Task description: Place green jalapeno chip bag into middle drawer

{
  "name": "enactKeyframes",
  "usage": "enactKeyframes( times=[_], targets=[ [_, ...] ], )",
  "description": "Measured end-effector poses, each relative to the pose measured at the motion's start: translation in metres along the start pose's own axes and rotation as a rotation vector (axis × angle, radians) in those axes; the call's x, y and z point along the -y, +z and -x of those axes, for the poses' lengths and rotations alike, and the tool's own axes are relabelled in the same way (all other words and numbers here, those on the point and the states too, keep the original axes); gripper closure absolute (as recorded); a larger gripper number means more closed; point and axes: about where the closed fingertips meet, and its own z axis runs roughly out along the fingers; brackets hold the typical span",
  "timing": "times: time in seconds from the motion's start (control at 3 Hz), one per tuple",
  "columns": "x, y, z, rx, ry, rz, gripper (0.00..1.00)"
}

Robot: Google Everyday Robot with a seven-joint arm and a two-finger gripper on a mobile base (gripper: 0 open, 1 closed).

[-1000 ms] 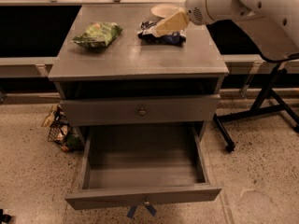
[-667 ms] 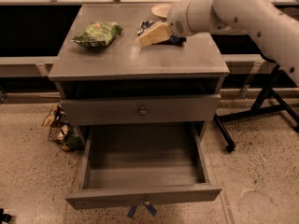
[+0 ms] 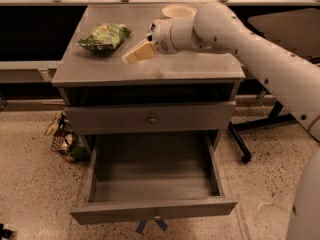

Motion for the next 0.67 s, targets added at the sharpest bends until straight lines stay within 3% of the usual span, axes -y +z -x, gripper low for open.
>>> enactKeyframes(
  times=[0.67],
  targets=[
    [0.016, 0.059, 0.019, 0.046, -0.077, -0.019, 0.0]
  ],
)
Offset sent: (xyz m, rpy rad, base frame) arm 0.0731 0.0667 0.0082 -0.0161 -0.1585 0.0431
